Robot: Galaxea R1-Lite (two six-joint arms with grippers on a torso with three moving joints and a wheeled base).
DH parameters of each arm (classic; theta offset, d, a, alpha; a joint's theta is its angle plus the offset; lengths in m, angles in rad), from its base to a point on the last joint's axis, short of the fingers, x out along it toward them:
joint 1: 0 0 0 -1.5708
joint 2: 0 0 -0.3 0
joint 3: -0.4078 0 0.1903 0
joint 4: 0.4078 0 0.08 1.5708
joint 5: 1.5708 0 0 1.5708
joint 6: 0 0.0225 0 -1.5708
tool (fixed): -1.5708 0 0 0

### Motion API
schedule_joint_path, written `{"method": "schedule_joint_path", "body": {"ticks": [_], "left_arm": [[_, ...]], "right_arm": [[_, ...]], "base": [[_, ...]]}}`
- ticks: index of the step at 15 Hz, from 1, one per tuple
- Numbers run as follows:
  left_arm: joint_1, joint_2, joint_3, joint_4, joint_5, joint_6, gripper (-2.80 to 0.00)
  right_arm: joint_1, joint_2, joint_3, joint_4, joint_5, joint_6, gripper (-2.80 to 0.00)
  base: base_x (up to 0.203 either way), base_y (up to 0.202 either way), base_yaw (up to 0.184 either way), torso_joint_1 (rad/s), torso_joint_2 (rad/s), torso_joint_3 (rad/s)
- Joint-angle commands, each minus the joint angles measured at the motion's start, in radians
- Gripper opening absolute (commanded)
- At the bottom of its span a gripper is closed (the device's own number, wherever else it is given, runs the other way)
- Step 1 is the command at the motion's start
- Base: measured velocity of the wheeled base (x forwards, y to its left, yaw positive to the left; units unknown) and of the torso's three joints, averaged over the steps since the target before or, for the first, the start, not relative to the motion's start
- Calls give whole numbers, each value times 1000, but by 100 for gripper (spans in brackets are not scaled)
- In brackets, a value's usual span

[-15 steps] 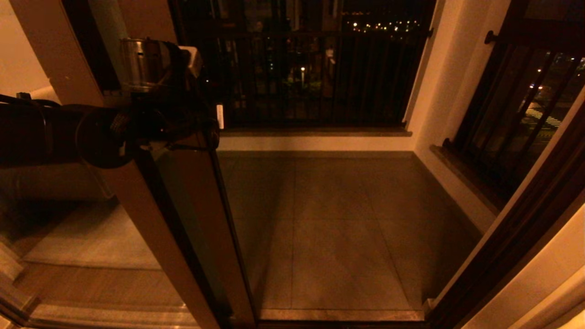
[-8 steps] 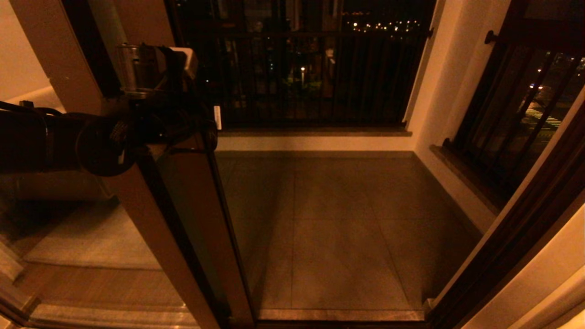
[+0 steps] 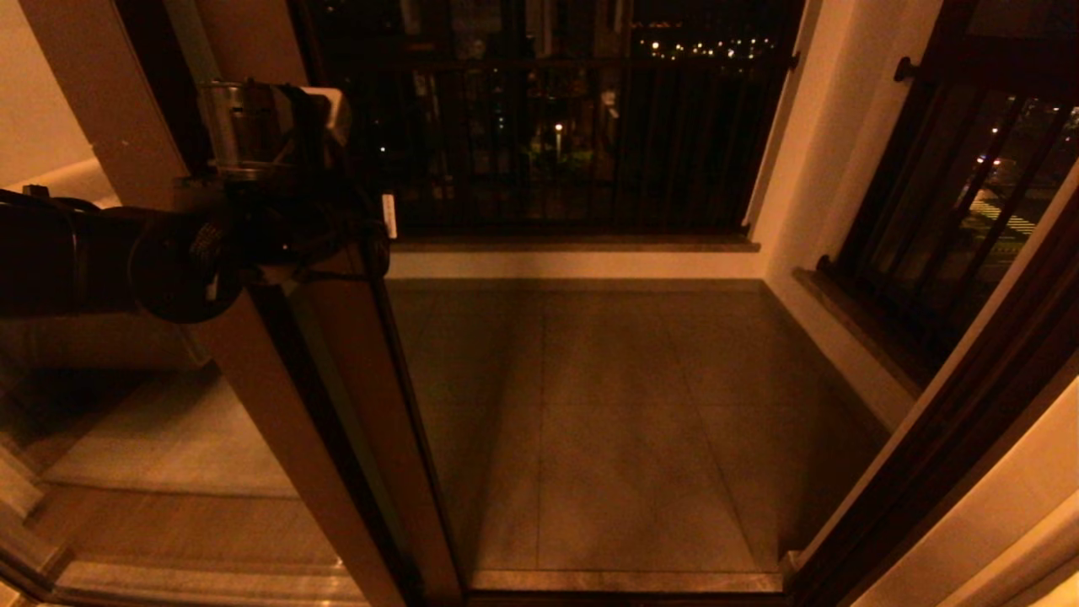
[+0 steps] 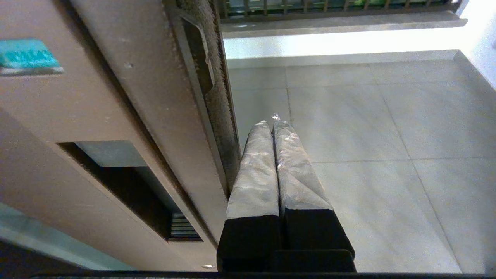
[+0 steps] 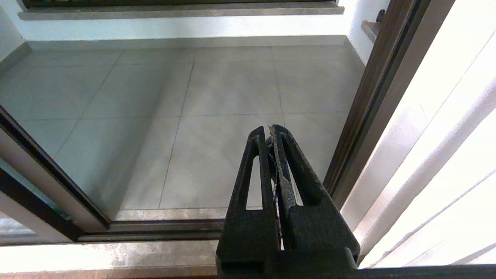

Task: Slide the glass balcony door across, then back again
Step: Open the slid door

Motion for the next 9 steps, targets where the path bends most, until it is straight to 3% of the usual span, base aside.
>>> {"method": "schedule_joint_path", "body": {"ticks": [1, 9], "left_arm": [[1, -3, 4, -3, 1, 0, -280], [26, -5, 12, -3, -16, -1, -280]], "right_arm": [[0, 1, -1, 0, 0, -2, -280], [0, 1, 0, 0, 0, -1, -280]], "base": [[0, 0, 0, 0, 0, 0], [0, 0, 0, 0, 0, 0]]}}
